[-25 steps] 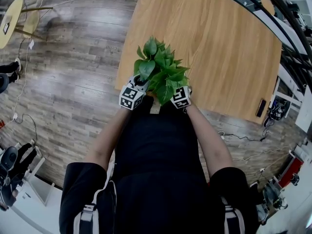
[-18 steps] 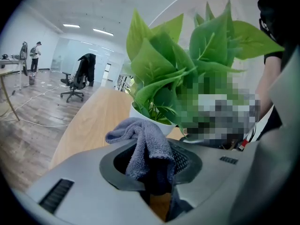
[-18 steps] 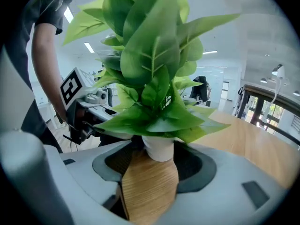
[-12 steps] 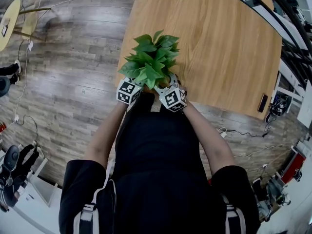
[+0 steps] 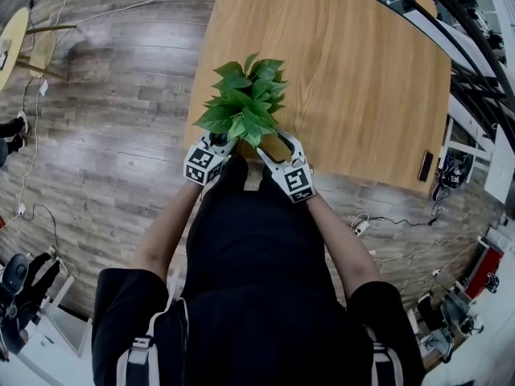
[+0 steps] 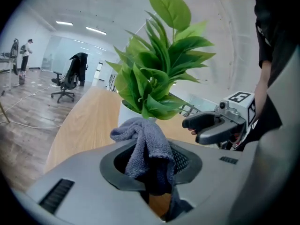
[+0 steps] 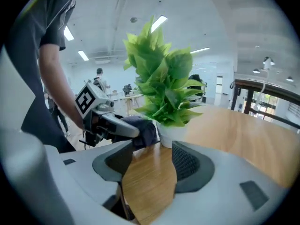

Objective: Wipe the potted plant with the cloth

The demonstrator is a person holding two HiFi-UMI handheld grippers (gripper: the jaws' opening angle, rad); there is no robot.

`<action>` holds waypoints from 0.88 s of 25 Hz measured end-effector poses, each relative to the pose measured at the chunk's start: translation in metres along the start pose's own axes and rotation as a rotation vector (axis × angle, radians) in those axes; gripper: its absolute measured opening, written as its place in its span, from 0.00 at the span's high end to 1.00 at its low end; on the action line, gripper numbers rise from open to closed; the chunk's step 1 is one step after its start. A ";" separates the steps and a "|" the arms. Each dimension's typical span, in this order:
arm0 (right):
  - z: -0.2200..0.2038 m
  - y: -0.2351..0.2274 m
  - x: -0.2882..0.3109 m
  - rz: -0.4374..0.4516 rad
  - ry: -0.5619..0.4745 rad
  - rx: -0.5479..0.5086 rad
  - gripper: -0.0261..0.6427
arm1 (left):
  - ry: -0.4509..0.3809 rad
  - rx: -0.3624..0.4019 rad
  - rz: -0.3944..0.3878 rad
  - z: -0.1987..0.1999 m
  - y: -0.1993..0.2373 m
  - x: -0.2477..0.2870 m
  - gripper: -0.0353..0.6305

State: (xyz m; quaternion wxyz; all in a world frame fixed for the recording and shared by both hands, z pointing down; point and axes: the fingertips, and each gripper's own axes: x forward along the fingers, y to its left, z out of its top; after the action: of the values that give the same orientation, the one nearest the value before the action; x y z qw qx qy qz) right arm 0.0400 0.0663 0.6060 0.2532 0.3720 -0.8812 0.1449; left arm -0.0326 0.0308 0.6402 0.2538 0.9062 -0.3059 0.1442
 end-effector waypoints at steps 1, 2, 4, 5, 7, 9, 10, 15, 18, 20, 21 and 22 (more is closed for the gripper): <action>0.002 -0.004 -0.012 -0.025 -0.024 0.045 0.56 | -0.002 0.003 -0.024 -0.001 -0.009 -0.006 0.76; 0.005 -0.007 -0.024 -0.046 -0.051 0.096 0.56 | -0.008 0.006 -0.048 -0.002 -0.019 -0.013 0.76; 0.013 -0.008 -0.045 -0.067 -0.116 0.218 0.57 | -0.032 0.008 -0.085 0.000 -0.038 -0.031 0.76; 0.020 -0.007 -0.053 -0.070 -0.153 0.282 0.59 | -0.048 0.008 -0.100 0.004 -0.045 -0.042 0.76; 0.042 -0.003 -0.070 -0.066 -0.226 0.368 0.89 | -0.088 0.003 -0.123 0.015 -0.058 -0.063 0.76; 0.067 0.012 -0.092 -0.023 -0.284 0.362 0.91 | -0.145 -0.008 -0.121 0.034 -0.080 -0.087 0.76; 0.080 0.023 -0.104 0.010 -0.312 0.335 0.92 | -0.176 -0.015 -0.108 0.047 -0.093 -0.099 0.76; 0.132 0.061 -0.181 0.012 -0.458 0.144 0.93 | -0.313 -0.004 -0.036 0.096 -0.173 -0.140 0.76; 0.140 0.075 -0.232 -0.056 -0.544 0.044 0.93 | -0.341 0.056 0.007 0.096 -0.219 -0.147 0.76; 0.137 0.081 -0.261 -0.101 -0.589 0.008 0.93 | -0.352 0.085 0.022 0.089 -0.244 -0.149 0.76; 0.131 0.082 -0.272 -0.118 -0.599 0.011 0.94 | -0.358 0.094 0.032 0.088 -0.255 -0.149 0.76; 0.122 0.083 -0.282 -0.129 -0.600 0.034 0.94 | -0.360 0.105 0.047 0.086 -0.266 -0.150 0.76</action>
State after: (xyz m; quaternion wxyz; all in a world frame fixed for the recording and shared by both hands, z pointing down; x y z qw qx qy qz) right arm 0.1054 0.2327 0.3428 -0.0161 0.4576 -0.8886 0.0269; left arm 0.0277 0.2385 0.4074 0.1437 0.9219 -0.3597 0.0013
